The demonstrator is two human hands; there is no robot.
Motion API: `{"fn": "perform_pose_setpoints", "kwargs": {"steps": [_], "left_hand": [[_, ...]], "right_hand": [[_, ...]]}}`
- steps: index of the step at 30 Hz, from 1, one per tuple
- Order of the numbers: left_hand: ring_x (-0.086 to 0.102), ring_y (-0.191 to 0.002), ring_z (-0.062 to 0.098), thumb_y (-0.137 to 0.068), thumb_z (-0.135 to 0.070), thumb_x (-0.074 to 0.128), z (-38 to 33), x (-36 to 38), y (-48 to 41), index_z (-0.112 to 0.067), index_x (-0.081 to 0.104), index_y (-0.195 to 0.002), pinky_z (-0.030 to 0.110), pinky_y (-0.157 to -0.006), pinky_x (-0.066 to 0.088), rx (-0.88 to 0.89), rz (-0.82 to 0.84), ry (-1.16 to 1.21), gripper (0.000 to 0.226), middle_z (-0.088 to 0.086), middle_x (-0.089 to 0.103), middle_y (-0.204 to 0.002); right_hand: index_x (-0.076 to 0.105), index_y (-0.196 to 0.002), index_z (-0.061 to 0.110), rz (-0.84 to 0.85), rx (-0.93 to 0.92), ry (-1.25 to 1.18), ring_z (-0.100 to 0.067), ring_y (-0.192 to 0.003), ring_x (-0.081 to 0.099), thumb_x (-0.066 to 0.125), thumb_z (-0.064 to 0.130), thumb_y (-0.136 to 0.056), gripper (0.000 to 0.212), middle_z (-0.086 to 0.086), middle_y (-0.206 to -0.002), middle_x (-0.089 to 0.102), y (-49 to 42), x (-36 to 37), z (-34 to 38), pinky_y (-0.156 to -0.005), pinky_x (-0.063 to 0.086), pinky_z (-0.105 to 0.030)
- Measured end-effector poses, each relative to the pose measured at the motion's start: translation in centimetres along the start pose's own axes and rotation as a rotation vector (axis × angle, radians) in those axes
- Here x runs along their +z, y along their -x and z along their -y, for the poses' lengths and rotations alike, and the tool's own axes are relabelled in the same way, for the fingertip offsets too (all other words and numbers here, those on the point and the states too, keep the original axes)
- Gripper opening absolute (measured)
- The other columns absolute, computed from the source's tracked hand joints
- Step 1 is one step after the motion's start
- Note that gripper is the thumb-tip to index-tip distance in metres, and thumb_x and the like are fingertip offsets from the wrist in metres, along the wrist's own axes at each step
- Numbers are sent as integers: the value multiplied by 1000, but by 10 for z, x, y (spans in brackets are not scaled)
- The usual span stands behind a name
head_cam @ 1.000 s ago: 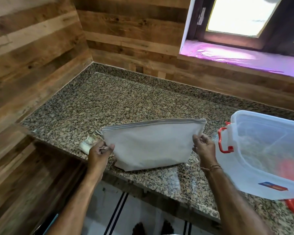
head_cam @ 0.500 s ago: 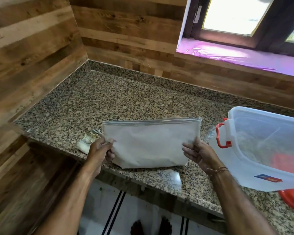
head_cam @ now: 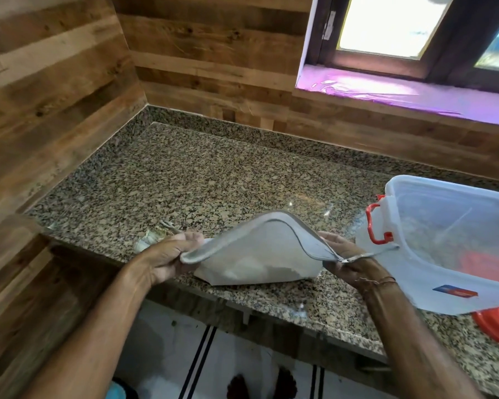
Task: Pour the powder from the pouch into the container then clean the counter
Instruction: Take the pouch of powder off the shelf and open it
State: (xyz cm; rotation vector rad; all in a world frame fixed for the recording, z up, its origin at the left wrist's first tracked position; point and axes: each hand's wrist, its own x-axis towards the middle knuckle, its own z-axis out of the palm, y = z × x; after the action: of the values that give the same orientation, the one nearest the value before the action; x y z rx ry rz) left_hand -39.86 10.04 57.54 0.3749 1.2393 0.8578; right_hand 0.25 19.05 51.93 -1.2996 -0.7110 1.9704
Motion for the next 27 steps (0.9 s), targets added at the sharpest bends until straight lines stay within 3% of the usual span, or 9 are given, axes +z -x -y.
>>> {"fn": "perform_pose_setpoints", "kwargs": {"steps": [1, 4, 6, 9, 12, 16, 18, 21, 27], "left_hand": [[73, -66, 20, -95, -3, 63, 2, 2, -1, 2, 49, -142, 27, -48, 60, 23, -9, -39, 49, 20, 70, -109], [71, -61, 17, -100, -5, 59, 16, -3, -11, -7, 55, -138, 25, -39, 53, 172, -85, -96, 38, 17, 69, -117], [74, -82, 20, -93, -22, 71, 31, -9, -14, -16, 62, -134, 27, -51, 60, 309, -105, -142, 43, 15, 67, -130], [68, -113, 27, -61, -49, 95, 54, -19, -11, -22, 65, -135, 31, -74, 64, 388, -57, -132, 84, 7, 64, -142], [70, -111, 24, -72, -35, 89, 58, -31, -5, -26, 54, -147, 33, -77, 65, 280, 13, -80, 84, 10, 62, -144], [75, -98, 31, -80, -77, 57, 37, -30, -1, -25, 69, -126, 43, -70, 66, -17, 79, -120, 69, 17, 73, -124], [74, -101, 37, -87, -82, 32, 27, -27, -11, -29, 77, -110, 51, -72, 65, -103, 89, -114, 74, 18, 74, -120], [68, -117, 44, -81, -89, 37, 18, -24, -31, -25, 59, -136, 55, -79, 62, -175, 92, -189, 87, 22, 68, -132], [65, -121, 45, -90, -57, 58, 23, -36, -54, -5, 52, -143, 60, -99, 55, -268, 143, -221, 75, 31, 63, -134]], "right_hand": [[61, -128, 1, -20, -23, 51, -22, -61, 74, 102, 21, -45, 94, -14, -88, 77, 6, 2, 1, -51, 60, -29], [68, -117, 7, -58, -180, -7, -21, -62, 72, 79, 11, -73, 45, -14, -99, 73, 22, 5, -4, -53, 61, -29], [71, -107, 5, -105, -277, -69, -22, -70, 70, 78, 17, -73, 37, -13, -104, 68, 30, 5, -15, -55, 62, -30], [75, -106, 6, -187, -326, 26, -31, -89, 67, 73, 14, -84, 23, -19, -119, 65, 34, 7, -37, -62, 64, -35], [67, -132, 15, -209, -298, 200, -28, -91, 71, 58, -9, -94, 46, -12, -130, 65, 37, 5, -38, -63, 65, -34], [38, -154, 36, -125, -32, 414, -32, -104, 65, 57, 1, -97, 70, -3, -138, 46, 40, 0, -11, -66, 64, -37], [48, -148, 28, -116, 108, 484, -32, -107, 67, 65, 39, -95, 57, -11, -136, 59, 35, 4, 4, -75, 63, -43], [69, -119, 18, -200, 248, 594, -31, -94, 72, 52, 86, -76, 82, -15, -110, 75, 24, 20, 19, -76, 59, -41], [70, -113, 11, -353, 313, 721, -34, -88, 75, 89, 67, -54, 84, -15, -101, 77, -5, 29, 19, -69, 63, -43]]}}
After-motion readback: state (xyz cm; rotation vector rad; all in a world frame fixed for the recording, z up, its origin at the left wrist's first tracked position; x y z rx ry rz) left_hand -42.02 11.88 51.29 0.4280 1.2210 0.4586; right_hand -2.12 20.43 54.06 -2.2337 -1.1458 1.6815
